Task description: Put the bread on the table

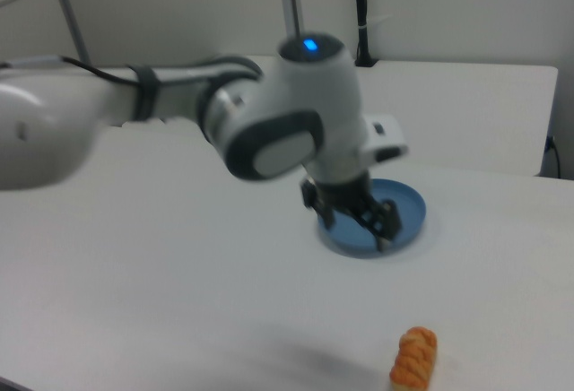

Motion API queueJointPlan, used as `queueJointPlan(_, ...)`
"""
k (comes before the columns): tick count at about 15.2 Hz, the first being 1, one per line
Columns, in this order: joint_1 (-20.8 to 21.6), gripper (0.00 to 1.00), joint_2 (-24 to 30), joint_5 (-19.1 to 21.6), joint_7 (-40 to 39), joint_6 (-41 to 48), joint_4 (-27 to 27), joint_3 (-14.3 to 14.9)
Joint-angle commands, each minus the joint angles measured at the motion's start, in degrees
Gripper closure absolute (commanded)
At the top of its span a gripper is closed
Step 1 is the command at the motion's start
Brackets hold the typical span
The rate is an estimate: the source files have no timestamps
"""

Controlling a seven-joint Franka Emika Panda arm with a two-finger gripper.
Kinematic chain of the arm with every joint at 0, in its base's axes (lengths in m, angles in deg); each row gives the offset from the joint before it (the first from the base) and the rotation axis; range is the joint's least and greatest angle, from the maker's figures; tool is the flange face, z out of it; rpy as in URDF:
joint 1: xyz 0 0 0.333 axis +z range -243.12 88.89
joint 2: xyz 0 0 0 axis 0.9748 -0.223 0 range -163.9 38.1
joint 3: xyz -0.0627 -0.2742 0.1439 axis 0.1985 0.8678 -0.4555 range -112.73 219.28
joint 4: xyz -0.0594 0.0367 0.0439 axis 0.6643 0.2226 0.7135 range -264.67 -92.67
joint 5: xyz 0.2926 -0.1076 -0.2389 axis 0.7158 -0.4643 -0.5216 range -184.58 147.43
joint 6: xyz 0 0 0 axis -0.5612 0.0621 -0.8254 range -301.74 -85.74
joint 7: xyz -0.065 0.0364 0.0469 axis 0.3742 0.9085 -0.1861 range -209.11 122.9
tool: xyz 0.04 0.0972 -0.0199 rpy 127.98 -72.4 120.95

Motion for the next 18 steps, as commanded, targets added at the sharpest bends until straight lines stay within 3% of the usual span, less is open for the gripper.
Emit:
queueJointPlan(1, 3.77, 0.00, 7.85, 0.19, 12.57, 6.96, -1.62, 0.48)
queueJointPlan(5, 10.10, 0.00, 13.30, -1.21, 21.55, 14.26, 0.30, 0.39)
queueJointPlan(10, 18.62, 0.00, 14.36, -2.36, 37.11, 22.08, 5.23, -0.48)
queueJointPlan(14, 19.43, 0.00, 15.07, -2.36, 37.13, 24.90, 5.06, -8.29)
queueJointPlan(18, 21.27, 0.00, 14.90, -3.06, 35.29, 24.64, 4.88, -10.68)
